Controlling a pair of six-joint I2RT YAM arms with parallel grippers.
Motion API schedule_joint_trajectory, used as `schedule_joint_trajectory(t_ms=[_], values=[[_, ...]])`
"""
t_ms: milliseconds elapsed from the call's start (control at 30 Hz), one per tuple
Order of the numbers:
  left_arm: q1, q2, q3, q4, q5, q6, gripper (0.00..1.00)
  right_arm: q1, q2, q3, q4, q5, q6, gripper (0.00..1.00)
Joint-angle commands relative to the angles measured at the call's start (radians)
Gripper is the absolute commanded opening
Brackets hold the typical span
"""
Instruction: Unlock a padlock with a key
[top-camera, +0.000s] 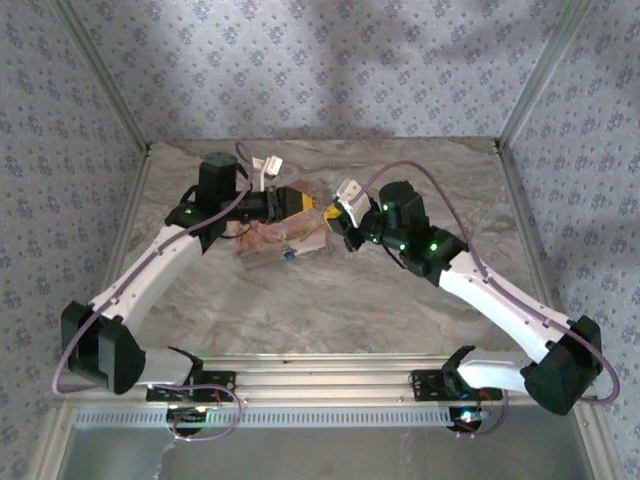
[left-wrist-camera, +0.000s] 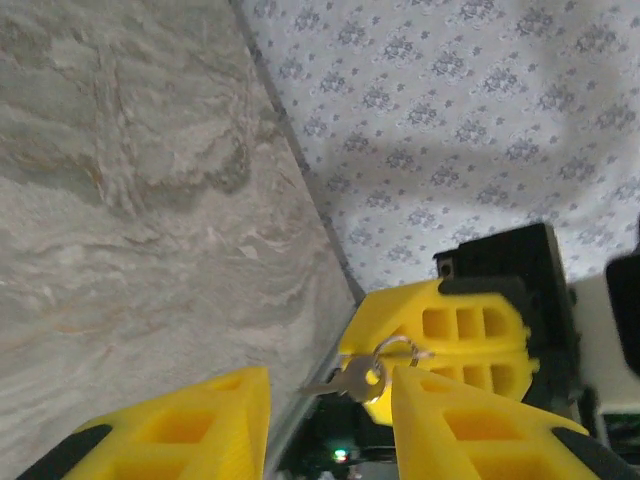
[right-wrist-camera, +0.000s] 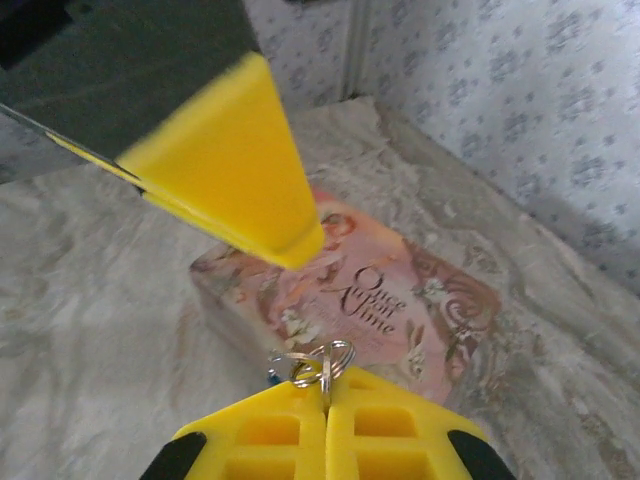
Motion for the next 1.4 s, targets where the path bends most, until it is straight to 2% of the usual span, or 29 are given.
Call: schedule_joint_trajectory(t_ms=[0,133,200,300,400,533,800,900,1100,1233,1367], values=[[0.002,-0.095,0.018,-0.035,-0.014,0.24,0.38,-0.005,0.044,0.089,-0.324,-0.192,-0.025,0.0],[0.0,-0.2,-0.091,0.063,0.017,0.43,0.38,0.001,0.094,0.186,-0.433,-0.26,-0.011,0.0],[-0.024,-0.258,-0.155,0.094,0.041,0.552,0.42,0.012,0.112,0.224,-0.517,-0.268,-0.038,0.0],[-0.079,-0.293,-0.173,0.015,0.022,0.711,0.46,0.035,0.139,0.277,-0.613,-0.27,-0.1,0.0],[-0.114,-0.267,-0.15,-0.086,0.035,0.79,0.46,0.051,0.167,0.326,-0.702,-0.273,-0.149,0.0],[-0.13,-0.216,-0.145,-0.109,0.08,0.8,0.43,0.06,0.19,0.356,-0.745,-0.302,-0.176,0.0],[-0.13,-0.134,-0.122,-0.126,0.181,0.792,0.34,0.066,0.19,0.344,-0.718,-0.328,-0.177,0.0],[-0.131,-0.107,-0.103,-0.169,0.189,0.807,0.27,0.066,0.189,0.342,-0.711,-0.328,-0.173,0.0],[-0.13,-0.075,-0.087,-0.192,0.207,0.806,0.25,0.068,0.19,0.337,-0.698,-0.333,-0.17,0.0],[-0.13,-0.067,-0.08,-0.205,0.212,0.813,0.08,0.068,0.188,0.334,-0.691,-0.336,-0.168,0.0],[-0.127,-0.066,-0.072,-0.215,0.176,0.796,0.0,0.056,0.18,0.32,-0.676,-0.343,-0.157,0.01]])
